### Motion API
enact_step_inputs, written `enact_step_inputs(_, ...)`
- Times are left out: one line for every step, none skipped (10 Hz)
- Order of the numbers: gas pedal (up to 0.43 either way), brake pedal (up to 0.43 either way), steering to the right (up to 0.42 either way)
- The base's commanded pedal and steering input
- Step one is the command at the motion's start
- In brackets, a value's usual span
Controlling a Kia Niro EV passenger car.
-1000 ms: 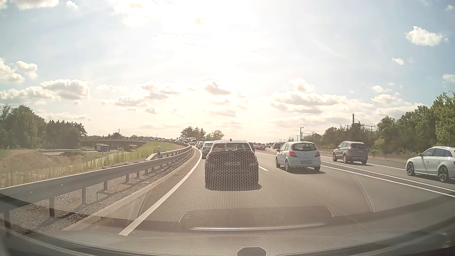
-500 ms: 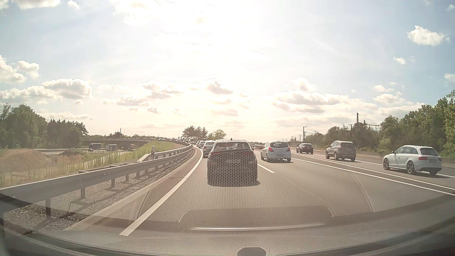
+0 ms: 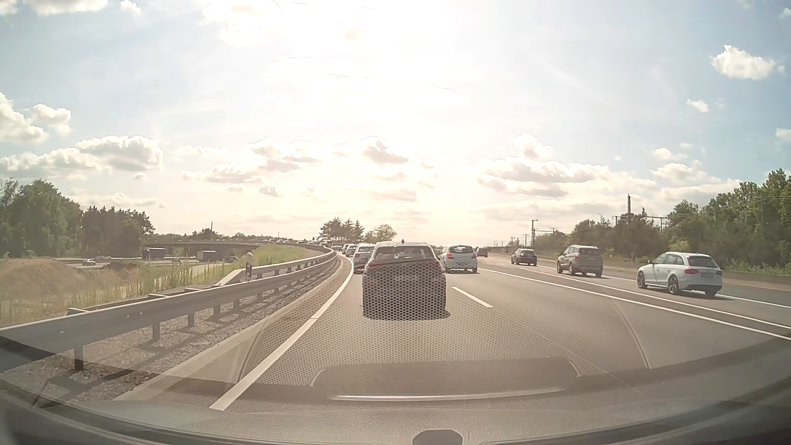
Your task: Follow the waypoints while adhering to traffic rules and regulations
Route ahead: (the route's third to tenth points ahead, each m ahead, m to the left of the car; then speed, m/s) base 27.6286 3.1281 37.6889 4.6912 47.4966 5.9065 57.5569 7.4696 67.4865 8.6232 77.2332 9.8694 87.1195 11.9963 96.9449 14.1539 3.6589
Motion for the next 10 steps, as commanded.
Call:
enact_step_inputs(0.118, 0.0, -0.014)
enact_step_inputs(0.118, 0.0, -0.013)
enact_step_inputs(0.118, 0.0, -0.013)
enact_step_inputs(0.118, 0.0, -0.012)
enact_step_inputs(0.118, 0.0, -0.012)
enact_step_inputs(0.118, 0.0, -0.012)
enact_step_inputs(0.118, 0.0, -0.012)
enact_step_inputs(0.118, 0.0, -0.012)
enact_step_inputs(0.118, 0.0, -0.012)
enact_step_inputs(0.118, 0.0, -0.012)
